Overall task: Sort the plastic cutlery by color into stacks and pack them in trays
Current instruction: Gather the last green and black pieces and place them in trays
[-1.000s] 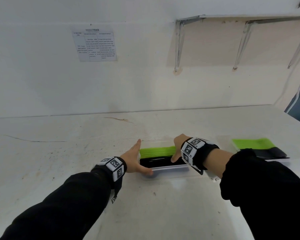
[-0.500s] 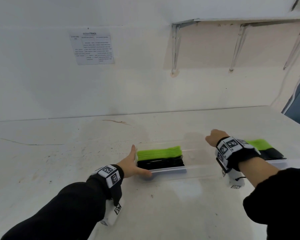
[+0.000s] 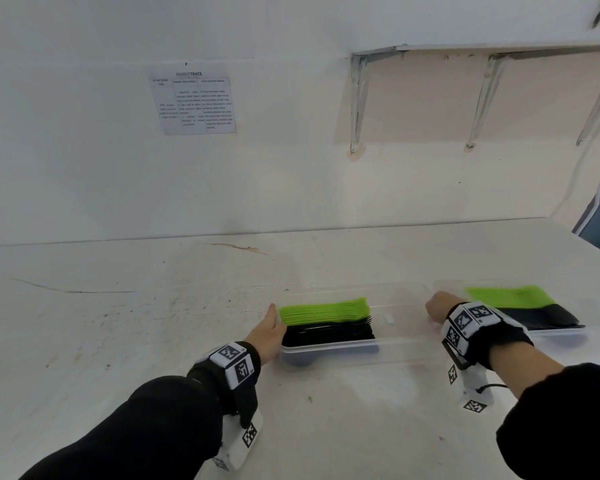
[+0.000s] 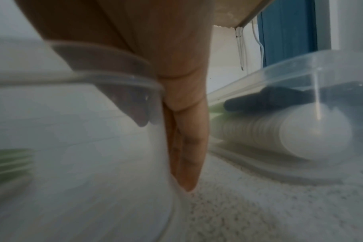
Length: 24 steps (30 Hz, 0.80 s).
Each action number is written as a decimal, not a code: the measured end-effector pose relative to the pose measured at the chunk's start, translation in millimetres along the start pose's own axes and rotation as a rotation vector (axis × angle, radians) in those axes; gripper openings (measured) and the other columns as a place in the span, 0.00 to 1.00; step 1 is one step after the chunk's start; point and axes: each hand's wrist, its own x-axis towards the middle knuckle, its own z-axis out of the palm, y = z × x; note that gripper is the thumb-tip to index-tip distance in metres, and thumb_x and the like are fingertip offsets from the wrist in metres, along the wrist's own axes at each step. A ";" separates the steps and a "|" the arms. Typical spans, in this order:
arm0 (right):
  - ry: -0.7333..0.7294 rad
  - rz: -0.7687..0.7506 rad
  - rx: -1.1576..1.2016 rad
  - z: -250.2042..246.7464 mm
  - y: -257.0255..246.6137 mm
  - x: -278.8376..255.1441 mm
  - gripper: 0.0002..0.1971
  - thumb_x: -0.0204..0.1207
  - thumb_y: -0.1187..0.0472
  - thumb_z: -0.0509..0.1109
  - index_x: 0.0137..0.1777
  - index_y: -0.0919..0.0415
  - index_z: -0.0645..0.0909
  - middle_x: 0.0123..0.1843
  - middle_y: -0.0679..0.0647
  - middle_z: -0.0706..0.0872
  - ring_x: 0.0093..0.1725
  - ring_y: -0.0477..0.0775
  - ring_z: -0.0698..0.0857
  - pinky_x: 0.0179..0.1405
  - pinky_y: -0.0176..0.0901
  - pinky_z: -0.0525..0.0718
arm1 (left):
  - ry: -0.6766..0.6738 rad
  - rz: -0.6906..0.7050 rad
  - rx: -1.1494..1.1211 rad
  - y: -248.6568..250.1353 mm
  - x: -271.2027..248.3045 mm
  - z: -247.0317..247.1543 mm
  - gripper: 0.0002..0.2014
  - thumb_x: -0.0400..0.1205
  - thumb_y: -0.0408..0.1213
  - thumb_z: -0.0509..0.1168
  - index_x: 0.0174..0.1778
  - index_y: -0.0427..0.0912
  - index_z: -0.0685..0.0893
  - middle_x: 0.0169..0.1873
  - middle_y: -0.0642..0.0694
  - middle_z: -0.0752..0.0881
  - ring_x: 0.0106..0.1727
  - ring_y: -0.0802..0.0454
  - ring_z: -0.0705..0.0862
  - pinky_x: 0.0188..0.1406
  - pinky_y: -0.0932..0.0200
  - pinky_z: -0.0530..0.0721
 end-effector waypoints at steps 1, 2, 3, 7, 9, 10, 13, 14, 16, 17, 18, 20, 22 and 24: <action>0.010 0.004 0.027 -0.4 -0.1 -0.3 0.18 0.83 0.66 0.55 0.70 0.71 0.74 0.70 0.64 0.78 0.70 0.57 0.77 0.64 0.41 0.74 | 0.009 0.000 -0.001 -1.6 2.3 0.3 0.28 0.89 0.37 0.46 0.83 0.41 0.42 0.83 0.44 0.49 0.83 0.49 0.52 0.79 0.60 0.50; 0.002 0.016 0.032 -0.7 -0.1 0.6 0.18 0.83 0.67 0.55 0.70 0.72 0.73 0.70 0.65 0.77 0.70 0.57 0.77 0.63 0.41 0.74 | 0.018 0.004 -0.003 -2.1 3.7 0.9 0.28 0.89 0.37 0.46 0.83 0.41 0.42 0.83 0.44 0.49 0.83 0.48 0.52 0.79 0.60 0.50; 0.000 0.031 0.048 -1.9 -0.7 0.2 0.18 0.83 0.67 0.55 0.70 0.73 0.73 0.69 0.66 0.77 0.70 0.58 0.77 0.62 0.41 0.75 | 0.028 0.007 -0.008 -2.3 5.1 1.9 0.27 0.89 0.36 0.46 0.83 0.40 0.43 0.83 0.44 0.49 0.83 0.48 0.52 0.79 0.60 0.50; -0.001 0.053 0.055 -12.1 -9.3 1.8 0.18 0.81 0.69 0.57 0.68 0.74 0.74 0.67 0.68 0.79 0.67 0.60 0.79 0.58 0.41 0.77 | 0.091 0.032 -0.035 1.8 10.5 -2.0 0.26 0.89 0.35 0.46 0.82 0.37 0.46 0.83 0.43 0.50 0.83 0.49 0.51 0.78 0.62 0.49; 0.013 0.032 0.041 -21.6 -22.8 -1.6 0.18 0.81 0.69 0.57 0.68 0.73 0.74 0.68 0.68 0.79 0.68 0.61 0.79 0.62 0.44 0.76 | 0.130 0.041 -0.028 2.5 15.3 -16.0 0.26 0.89 0.35 0.46 0.83 0.37 0.48 0.82 0.43 0.53 0.83 0.48 0.53 0.79 0.60 0.50; 0.025 0.008 0.027 -26.3 -32.4 -5.3 0.18 0.81 0.69 0.57 0.69 0.73 0.74 0.68 0.67 0.78 0.68 0.61 0.78 0.63 0.44 0.75 | 0.154 0.045 -0.030 1.7 16.9 -25.4 0.25 0.89 0.35 0.47 0.83 0.36 0.51 0.82 0.43 0.55 0.83 0.48 0.54 0.79 0.59 0.50; 0.024 -0.090 0.002 -30.3 -70.8 -14.4 0.17 0.81 0.70 0.56 0.68 0.73 0.74 0.58 0.67 0.81 0.69 0.62 0.78 0.59 0.46 0.75 | 0.272 0.057 -0.054 -5.5 19.0 -62.2 0.23 0.89 0.35 0.48 0.80 0.34 0.60 0.80 0.40 0.63 0.81 0.46 0.61 0.79 0.58 0.55; 0.024 -0.111 0.013 -28.7 -86.1 -18.7 0.15 0.81 0.70 0.56 0.65 0.73 0.76 0.50 0.65 0.80 0.68 0.63 0.78 0.54 0.47 0.75 | 0.323 0.055 -0.059 -9.9 17.9 -75.9 0.22 0.88 0.35 0.49 0.78 0.32 0.64 0.78 0.39 0.65 0.79 0.45 0.64 0.78 0.58 0.57; 0.030 -0.134 0.048 -20.9 -117.1 -27.3 0.09 0.81 0.71 0.56 0.55 0.70 0.77 0.48 0.66 0.80 0.67 0.63 0.79 0.47 0.44 0.72 | 0.395 0.034 -0.057 -22.8 14.8 -103.1 0.21 0.88 0.36 0.50 0.75 0.30 0.69 0.75 0.36 0.70 0.77 0.43 0.68 0.77 0.56 0.62; 0.032 -0.144 0.078 -15.4 -131.6 -31.8 0.09 0.82 0.71 0.56 0.55 0.71 0.77 0.55 0.68 0.82 0.67 0.64 0.79 0.49 0.46 0.74 | 0.417 0.014 -0.056 -31.7 12.6 -115.6 0.21 0.88 0.37 0.51 0.74 0.29 0.70 0.74 0.35 0.71 0.76 0.42 0.70 0.77 0.53 0.63; 0.035 -0.153 0.116 -9.6 -145.2 -36.2 0.12 0.82 0.70 0.55 0.58 0.74 0.78 0.61 0.69 0.82 0.66 0.64 0.80 0.53 0.47 0.77 | 0.435 -0.004 -0.058 -41.3 10.2 -127.4 0.21 0.88 0.38 0.51 0.74 0.29 0.71 0.73 0.34 0.73 0.75 0.41 0.71 0.77 0.50 0.64; 0.036 -0.169 0.172 2.6 -168.5 -43.5 0.15 0.84 0.68 0.54 0.64 0.77 0.76 0.65 0.69 0.81 0.66 0.64 0.80 0.60 0.46 0.78 | 0.467 -0.043 -0.087 -61.0 5.8 -148.0 0.21 0.88 0.38 0.53 0.73 0.29 0.72 0.72 0.33 0.74 0.74 0.38 0.72 0.76 0.46 0.67; 0.034 -0.173 0.198 14.1 -189.5 -52.6 0.16 0.84 0.68 0.54 0.66 0.76 0.74 0.66 0.68 0.80 0.67 0.64 0.79 0.62 0.46 0.77 | 0.487 -0.082 -0.117 -79.1 2.8 -165.9 0.21 0.88 0.39 0.54 0.74 0.30 0.72 0.71 0.32 0.75 0.72 0.35 0.73 0.74 0.40 0.68; 0.025 -0.170 0.218 24.9 -207.7 -61.7 0.16 0.84 0.68 0.54 0.66 0.76 0.74 0.67 0.68 0.79 0.68 0.65 0.78 0.63 0.46 0.76 | 0.505 -0.098 -0.130 -93.5 -0.9 -181.9 0.21 0.87 0.39 0.54 0.73 0.31 0.73 0.70 0.31 0.76 0.72 0.34 0.74 0.74 0.39 0.68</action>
